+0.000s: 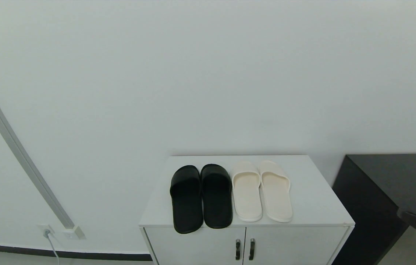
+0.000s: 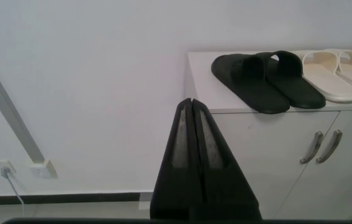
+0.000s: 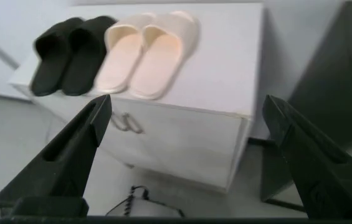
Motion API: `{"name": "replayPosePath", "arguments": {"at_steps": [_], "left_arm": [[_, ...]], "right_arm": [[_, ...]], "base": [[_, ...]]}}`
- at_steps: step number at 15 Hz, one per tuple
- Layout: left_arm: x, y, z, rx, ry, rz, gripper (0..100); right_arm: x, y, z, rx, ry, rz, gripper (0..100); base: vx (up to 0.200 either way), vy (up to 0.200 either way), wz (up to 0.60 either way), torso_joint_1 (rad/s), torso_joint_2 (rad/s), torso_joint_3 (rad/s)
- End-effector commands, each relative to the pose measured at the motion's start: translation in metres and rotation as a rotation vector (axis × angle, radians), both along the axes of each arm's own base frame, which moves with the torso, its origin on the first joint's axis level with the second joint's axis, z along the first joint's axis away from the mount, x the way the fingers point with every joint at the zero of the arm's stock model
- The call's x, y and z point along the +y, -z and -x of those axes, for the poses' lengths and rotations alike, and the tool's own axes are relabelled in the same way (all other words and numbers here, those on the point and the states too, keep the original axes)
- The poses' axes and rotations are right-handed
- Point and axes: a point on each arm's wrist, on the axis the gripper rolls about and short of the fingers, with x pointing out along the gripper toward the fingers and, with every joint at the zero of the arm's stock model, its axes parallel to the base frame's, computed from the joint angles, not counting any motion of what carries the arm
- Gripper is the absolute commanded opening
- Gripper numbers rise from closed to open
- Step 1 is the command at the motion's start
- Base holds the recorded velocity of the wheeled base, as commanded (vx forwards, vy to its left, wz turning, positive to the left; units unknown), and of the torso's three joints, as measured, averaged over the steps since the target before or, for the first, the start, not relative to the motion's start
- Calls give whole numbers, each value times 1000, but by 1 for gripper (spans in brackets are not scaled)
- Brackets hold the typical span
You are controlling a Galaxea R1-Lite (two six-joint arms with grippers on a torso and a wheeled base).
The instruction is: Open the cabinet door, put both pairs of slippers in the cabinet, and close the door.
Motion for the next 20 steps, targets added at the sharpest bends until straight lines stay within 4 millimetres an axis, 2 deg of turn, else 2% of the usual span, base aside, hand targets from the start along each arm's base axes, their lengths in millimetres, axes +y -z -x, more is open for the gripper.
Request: {"name": "replayPosePath", "arguments": {"at_steps": [1, 4, 5, 7, 11, 15, 20], "left_arm": [[0, 0, 0, 0, 0, 0, 0], [0, 0, 0, 0, 0, 0, 0], [0, 0, 0, -1, 0, -2, 0], [0, 0, 0, 0, 0, 0, 0], [0, 0, 0, 0, 0, 0, 0], [0, 0, 0, -1, 0, 0, 0], [0, 0, 0, -1, 0, 0, 0]], "right_arm": [[57, -4, -30, 92, -75, 23, 100], [99, 4, -44, 131, -82, 9, 100], [106, 8, -46, 131, -79, 21, 100], [145, 28, -63, 119, -35, 29, 100], [186, 68, -96, 98, 41, 59, 100], [205, 101, -128, 60, 153, 81, 100], [215, 131, -185, 6, 259, 73, 100]], "base": [[0, 0, 0, 0, 0, 0], [0, 0, 0, 0, 0, 0], [0, 0, 0, 0, 0, 0], [0, 0, 0, 0, 0, 0], [0, 0, 0, 0, 0, 0], [0, 0, 0, 0, 0, 0], [0, 0, 0, 0, 0, 0]]}}
